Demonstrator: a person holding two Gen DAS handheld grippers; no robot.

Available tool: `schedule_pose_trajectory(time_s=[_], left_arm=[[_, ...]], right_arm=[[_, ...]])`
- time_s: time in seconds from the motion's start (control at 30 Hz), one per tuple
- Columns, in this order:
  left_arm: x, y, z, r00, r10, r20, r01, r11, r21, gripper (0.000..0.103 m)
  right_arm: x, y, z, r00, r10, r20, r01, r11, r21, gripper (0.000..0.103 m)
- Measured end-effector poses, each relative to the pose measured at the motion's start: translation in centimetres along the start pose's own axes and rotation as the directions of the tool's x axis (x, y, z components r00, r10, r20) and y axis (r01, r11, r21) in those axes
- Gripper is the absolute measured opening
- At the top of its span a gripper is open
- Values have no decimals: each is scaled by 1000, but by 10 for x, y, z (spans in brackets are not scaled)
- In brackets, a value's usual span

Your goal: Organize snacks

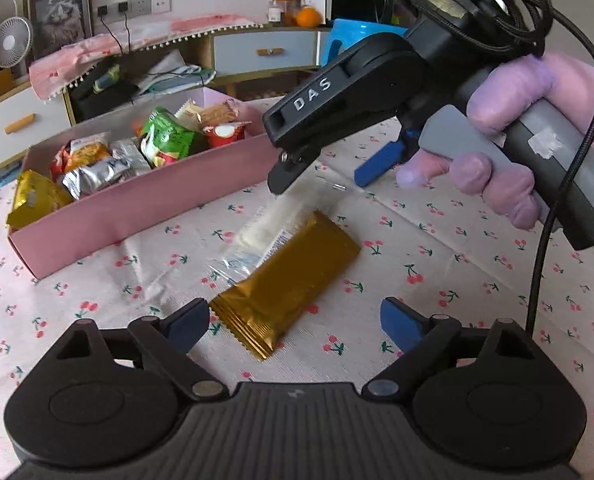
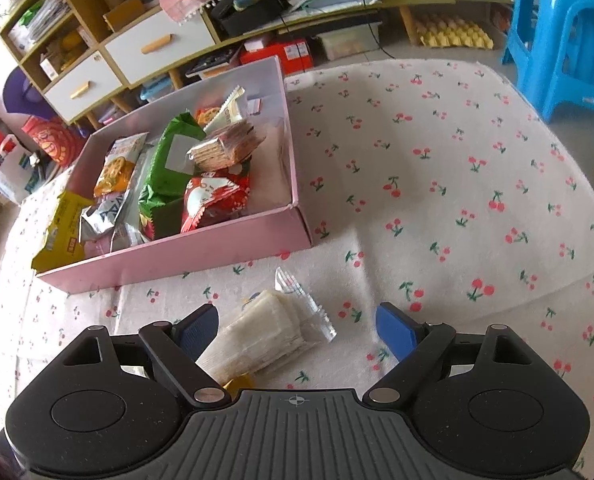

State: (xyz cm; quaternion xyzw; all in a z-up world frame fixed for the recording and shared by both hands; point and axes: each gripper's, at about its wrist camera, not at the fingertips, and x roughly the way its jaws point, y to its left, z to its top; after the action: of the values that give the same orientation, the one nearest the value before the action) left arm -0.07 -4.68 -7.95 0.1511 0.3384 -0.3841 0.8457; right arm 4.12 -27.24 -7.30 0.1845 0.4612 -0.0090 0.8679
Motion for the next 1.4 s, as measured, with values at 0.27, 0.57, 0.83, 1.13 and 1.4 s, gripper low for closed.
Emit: schedule_pose_trajectory(time_s=[0.27,0.57,0.83,1.13,1.4], left_arm=[[7,4,1,1000,-15,16,15,1000,-9,77],[3,-2,-1,999,14,31,-14,1000,-3,54],[-4,1,-2,999,34,3,-34,999,-10,19],[-21,12,-9,995,83,-54,-86,995,-56,12],[-44,41,-22,989,106,-99,-126,967,-220,12]], right_arm=[[2,-12,2,1000,-10,20,11,998,-54,88],[-1,-18,3,999,-6,36,10,993,-115,88],[-1,-28,7,999,14,50,-11,997,-70,85],[2,-17,5,985,162,57,-157,984,-84,32],[-1,-7,-3,979,205,19,-202,973,-108,24]])
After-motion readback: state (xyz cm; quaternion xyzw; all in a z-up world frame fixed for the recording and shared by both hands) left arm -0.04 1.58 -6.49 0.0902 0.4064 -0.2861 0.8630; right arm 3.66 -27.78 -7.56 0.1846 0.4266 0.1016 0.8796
